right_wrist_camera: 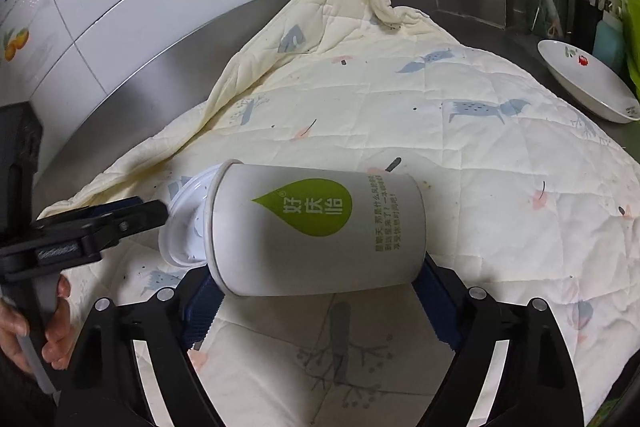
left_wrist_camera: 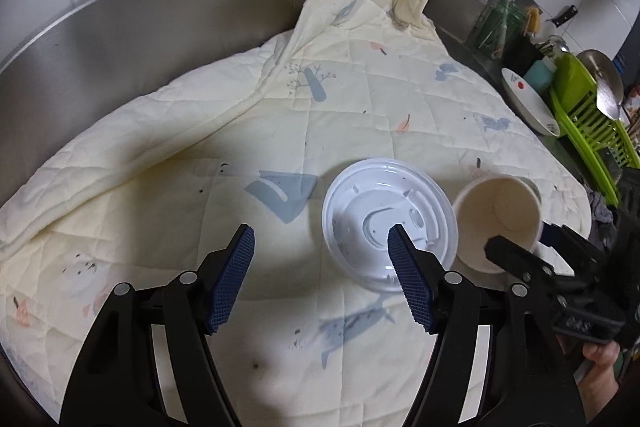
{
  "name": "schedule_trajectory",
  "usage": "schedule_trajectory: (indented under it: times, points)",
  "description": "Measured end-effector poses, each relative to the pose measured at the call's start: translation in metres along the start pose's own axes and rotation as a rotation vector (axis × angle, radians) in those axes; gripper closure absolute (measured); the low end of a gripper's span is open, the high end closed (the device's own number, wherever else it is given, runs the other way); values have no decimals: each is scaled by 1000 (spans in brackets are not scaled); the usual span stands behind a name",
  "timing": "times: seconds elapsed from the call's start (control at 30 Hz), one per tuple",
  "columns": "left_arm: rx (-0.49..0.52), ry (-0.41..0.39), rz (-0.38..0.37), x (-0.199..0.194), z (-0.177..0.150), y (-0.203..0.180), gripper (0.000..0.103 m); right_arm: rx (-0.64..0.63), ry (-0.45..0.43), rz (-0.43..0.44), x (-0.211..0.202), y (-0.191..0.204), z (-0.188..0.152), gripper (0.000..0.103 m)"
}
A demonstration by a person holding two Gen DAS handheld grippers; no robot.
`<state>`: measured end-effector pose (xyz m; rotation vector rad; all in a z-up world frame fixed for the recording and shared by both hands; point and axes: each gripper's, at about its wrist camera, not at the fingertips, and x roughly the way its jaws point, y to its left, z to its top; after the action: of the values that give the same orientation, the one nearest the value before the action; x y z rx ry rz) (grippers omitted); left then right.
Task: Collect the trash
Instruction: 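Grasp the white plastic lid by its rim with the left tool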
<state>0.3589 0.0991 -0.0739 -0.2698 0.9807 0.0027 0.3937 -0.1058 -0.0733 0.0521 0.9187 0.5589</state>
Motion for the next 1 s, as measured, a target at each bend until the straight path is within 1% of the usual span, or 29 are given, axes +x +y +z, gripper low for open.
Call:
schedule_trajectory:
  times: [0.1,0.23,0.37,0.43,0.5,0.57,0.6,0.67,0.73,0.83,1.0]
  points:
    - [-2,16,-11,10,3,0,41,-18,-5,-6,-5,1,-3,21]
    - [2,29,-12,20,4,-1,42,-31,-14,-17,-14,0,-9,21]
    - [12,29,-20,26,5,-4,49,-22,-23,-15,-26,-4,-16,21]
    - [23,26,-31,27,6,-6,56,-13,-28,-12,-32,-6,-20,21]
    - [25,31,-54,27,6,-8,69,-4,-32,-12,-38,-8,-24,21]
    - [29,29,-57,26,5,-10,74,6,-32,-12,-41,-9,-28,21]
    - [34,25,-48,24,5,-13,80,12,-32,-12,-43,-10,-29,21]
    - [29,37,-62,23,3,-13,95,23,-36,-6,-47,-10,-33,21]
    - [15,41,-69,20,-1,-13,96,29,-43,-1,-53,-9,-38,21]
    - [22,27,-71,11,-8,-15,97,34,-52,7,-62,-6,-44,21]
    - [37,10,-95,-8,-20,-19,98,41,-61,9,-74,-3,-57,22]
